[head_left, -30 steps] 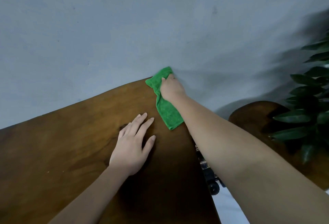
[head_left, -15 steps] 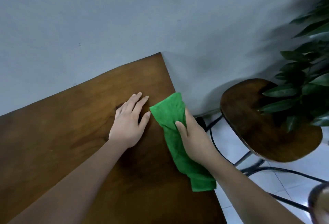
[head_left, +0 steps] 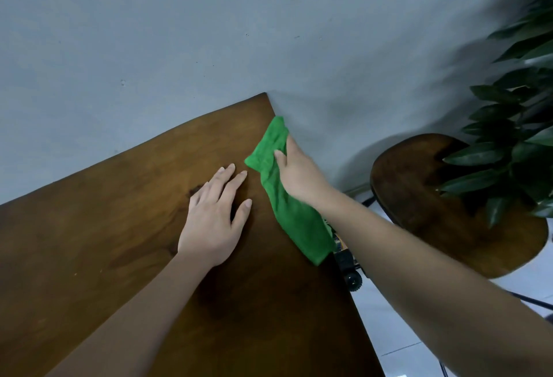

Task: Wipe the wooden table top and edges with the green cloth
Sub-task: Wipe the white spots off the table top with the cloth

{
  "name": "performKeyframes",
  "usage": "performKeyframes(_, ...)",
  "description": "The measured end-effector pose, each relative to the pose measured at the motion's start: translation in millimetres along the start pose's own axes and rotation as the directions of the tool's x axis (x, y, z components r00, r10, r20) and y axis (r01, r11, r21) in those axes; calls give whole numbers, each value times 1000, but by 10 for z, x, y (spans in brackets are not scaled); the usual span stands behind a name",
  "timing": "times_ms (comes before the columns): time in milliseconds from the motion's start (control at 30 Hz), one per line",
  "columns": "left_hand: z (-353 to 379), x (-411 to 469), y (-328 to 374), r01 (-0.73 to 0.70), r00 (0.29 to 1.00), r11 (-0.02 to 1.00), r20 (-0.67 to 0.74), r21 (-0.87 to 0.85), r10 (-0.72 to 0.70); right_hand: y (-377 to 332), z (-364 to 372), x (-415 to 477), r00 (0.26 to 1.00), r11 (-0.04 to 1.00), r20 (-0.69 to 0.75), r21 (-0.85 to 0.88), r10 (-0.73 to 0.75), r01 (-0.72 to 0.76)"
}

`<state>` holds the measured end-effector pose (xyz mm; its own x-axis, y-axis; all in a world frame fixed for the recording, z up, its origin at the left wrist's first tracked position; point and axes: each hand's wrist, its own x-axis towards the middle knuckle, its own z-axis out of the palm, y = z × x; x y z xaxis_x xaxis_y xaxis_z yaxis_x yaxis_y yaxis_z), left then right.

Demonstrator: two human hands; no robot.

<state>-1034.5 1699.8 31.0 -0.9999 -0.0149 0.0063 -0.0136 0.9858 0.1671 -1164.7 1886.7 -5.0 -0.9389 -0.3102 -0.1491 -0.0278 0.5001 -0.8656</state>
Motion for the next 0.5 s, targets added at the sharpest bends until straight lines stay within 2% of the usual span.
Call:
performKeyframes(267,6,16,18,11,1000,1000,7,0,-11,-397,-64,1184,997,997,39,18,68,-69)
performKeyframes(367,14,17,5,7,1000,1000,-1,1,-7,-417,-71,1183,996,996,40,14,84,-84)
performKeyframes(500,23,-1,-4,-4,1000,1000,-14,-9,4,-319,-82,710,997,998,36,-5,68,-68)
